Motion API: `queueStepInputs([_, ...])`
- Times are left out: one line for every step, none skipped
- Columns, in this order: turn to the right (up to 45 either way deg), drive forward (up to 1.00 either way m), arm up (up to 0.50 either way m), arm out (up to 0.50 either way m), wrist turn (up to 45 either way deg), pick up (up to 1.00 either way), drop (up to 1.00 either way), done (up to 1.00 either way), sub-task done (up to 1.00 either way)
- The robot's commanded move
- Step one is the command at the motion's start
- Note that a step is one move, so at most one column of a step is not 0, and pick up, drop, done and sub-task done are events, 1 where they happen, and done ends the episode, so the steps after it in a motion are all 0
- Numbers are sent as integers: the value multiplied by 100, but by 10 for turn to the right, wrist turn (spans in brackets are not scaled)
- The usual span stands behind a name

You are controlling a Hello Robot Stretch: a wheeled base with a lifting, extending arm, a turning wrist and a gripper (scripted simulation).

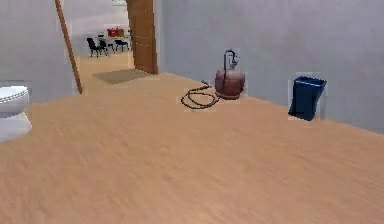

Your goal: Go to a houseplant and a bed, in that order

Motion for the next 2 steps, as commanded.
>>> queueStepInputs([-210, 0, 0, 0, 0, 0, 0, 0, 0])
queueStepInputs([0, 100, 0, 0, 0, 0, 0, 0, 0])
